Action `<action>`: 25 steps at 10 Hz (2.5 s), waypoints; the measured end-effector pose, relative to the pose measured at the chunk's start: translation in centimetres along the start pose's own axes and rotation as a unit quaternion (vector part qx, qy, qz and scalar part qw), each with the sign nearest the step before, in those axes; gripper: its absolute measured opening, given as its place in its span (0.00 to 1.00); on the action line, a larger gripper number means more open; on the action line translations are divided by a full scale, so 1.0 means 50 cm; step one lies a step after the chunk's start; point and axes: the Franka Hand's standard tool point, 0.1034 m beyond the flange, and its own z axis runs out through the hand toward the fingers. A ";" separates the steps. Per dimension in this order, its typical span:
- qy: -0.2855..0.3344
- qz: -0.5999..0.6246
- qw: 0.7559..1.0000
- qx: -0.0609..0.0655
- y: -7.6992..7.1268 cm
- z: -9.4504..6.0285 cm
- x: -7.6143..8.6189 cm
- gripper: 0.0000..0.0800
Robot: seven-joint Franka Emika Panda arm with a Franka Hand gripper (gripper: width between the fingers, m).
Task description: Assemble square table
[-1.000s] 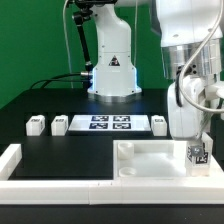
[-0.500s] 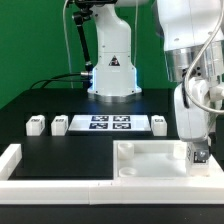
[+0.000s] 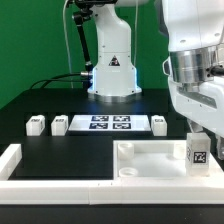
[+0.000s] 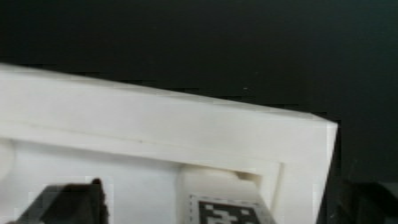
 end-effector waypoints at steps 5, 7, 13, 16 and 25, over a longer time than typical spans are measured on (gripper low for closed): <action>0.034 -0.337 0.941 -0.023 -0.007 -0.015 0.021 0.81; 0.033 -0.416 0.908 -0.027 -0.007 -0.015 0.025 0.81; 0.049 -0.615 0.786 -0.044 -0.012 -0.012 0.040 0.65; 0.052 -0.546 0.835 -0.040 -0.011 -0.011 0.042 0.36; 0.060 -0.194 0.979 -0.015 -0.010 -0.013 0.053 0.36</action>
Offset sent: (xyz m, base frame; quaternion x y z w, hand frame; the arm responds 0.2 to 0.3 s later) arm 0.0105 0.0026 0.0007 0.0053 0.0715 -0.4555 0.8873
